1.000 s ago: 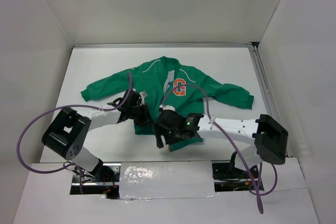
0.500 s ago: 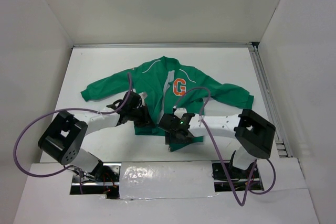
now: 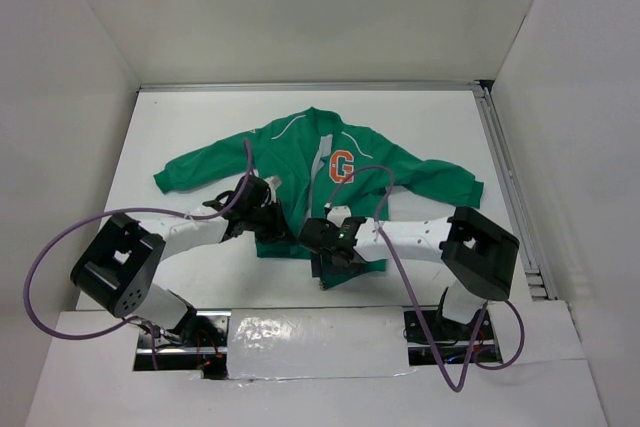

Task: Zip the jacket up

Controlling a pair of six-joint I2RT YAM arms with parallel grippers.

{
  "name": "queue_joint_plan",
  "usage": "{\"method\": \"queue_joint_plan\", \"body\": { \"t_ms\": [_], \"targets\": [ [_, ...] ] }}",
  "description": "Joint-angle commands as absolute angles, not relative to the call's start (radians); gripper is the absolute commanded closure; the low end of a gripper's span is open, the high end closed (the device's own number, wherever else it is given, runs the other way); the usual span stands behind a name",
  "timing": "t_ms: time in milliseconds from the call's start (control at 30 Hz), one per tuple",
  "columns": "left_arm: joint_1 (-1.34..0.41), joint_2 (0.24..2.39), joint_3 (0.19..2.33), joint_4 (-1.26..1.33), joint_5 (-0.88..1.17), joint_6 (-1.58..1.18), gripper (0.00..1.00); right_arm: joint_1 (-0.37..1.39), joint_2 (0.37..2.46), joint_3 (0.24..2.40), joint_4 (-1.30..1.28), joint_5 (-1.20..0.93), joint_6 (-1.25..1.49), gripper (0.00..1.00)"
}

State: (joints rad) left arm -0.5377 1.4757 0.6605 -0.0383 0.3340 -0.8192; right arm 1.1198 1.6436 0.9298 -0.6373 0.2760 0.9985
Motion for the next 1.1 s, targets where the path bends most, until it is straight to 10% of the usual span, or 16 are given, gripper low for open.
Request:
{"method": "queue_joint_plan", "body": {
  "t_ms": [0,567,1067],
  "targets": [
    [-0.546,1.493,0.669,-0.043,0.339,-0.828,1.0,1.129,1.666,0.868,-0.528,0.238,1.016,0.16],
    [-0.549,1.489,0.663,-0.043,0.325,-0.825,1.0,1.14,1.791,0.926,-0.548,0.216,1.019,0.21],
    [-0.551,1.448,0.663,-0.061,0.321,-0.813,1.0,1.161,1.68,0.897,-0.504,0.219,0.953,1.0]
  ]
}}
